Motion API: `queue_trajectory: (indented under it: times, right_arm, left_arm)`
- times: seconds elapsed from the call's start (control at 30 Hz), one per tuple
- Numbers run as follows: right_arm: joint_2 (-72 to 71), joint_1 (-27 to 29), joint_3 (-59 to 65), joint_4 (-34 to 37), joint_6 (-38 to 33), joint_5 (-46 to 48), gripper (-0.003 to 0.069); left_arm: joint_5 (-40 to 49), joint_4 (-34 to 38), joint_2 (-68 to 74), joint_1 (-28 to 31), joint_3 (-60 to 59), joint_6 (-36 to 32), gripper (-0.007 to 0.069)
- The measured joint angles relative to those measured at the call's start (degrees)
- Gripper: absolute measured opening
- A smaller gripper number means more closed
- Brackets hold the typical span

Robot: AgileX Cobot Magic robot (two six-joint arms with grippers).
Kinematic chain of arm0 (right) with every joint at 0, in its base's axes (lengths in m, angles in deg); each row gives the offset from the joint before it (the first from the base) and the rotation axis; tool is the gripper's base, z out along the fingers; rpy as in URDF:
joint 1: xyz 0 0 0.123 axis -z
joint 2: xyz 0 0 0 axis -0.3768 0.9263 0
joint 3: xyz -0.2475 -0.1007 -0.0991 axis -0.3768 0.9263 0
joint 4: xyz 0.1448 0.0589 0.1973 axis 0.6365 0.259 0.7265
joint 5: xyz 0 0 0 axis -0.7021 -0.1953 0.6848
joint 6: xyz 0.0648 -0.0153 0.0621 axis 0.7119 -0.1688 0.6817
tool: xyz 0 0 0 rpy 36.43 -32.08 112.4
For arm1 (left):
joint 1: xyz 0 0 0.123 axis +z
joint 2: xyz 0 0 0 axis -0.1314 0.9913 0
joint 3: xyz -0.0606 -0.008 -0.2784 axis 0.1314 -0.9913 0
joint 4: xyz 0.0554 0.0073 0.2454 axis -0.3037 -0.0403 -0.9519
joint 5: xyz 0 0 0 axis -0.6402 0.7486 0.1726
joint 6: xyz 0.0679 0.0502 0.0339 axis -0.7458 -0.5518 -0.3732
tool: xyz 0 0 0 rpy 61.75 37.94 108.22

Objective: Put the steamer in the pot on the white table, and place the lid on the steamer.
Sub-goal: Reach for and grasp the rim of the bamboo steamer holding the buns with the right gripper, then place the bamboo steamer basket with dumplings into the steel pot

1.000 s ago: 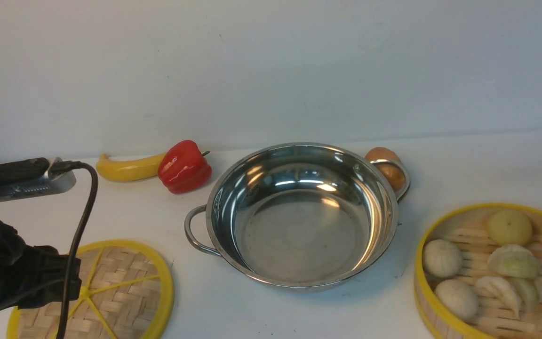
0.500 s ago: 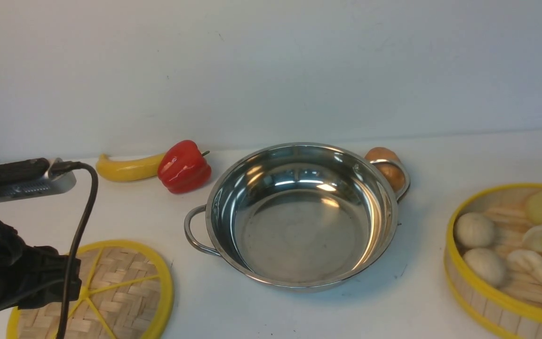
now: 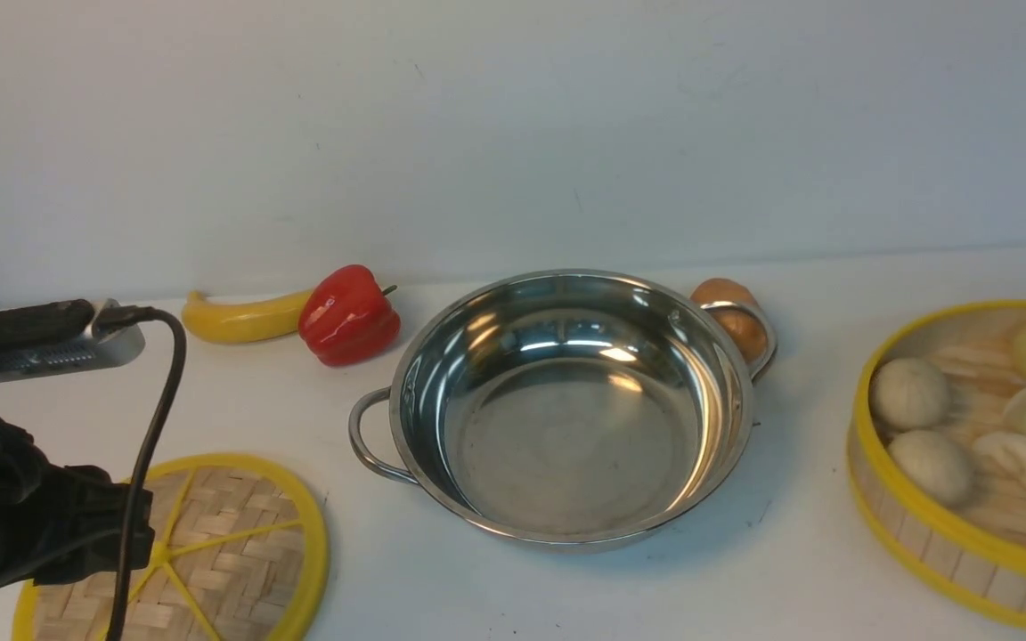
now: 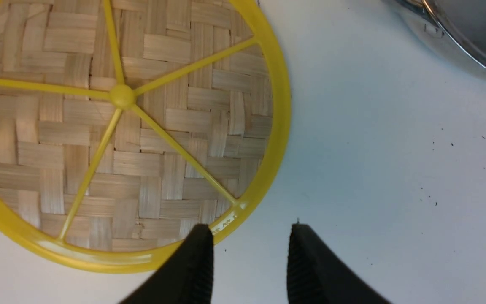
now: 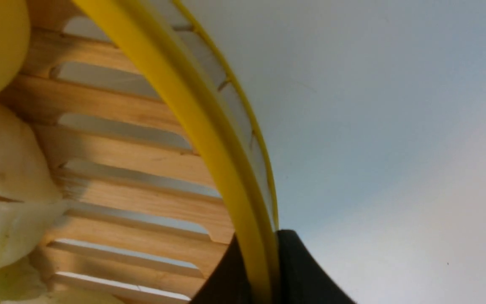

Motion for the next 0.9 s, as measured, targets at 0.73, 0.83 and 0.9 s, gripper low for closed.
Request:
queue_trajectory:
  times: [0.73,0.83,0.9]
  right_arm:
    - [8.4,-22.1,-24.6,9.5,3.5,0.5,0.0053]
    - [11.9,-25.6,-28.3,9.6,4.4,0.5,0.0053]
    - [14.4,-27.7,-30.9,9.9,4.8,0.6,0.0053]
  left_arm:
    - [0.0,0.0,0.0,0.0,0.0,0.0,0.0242]
    - [0.0,0.0,0.0,0.0,0.0,0.0,0.0242]
    - [0.0,0.0,0.0,0.0,0.0,0.0,0.0242]
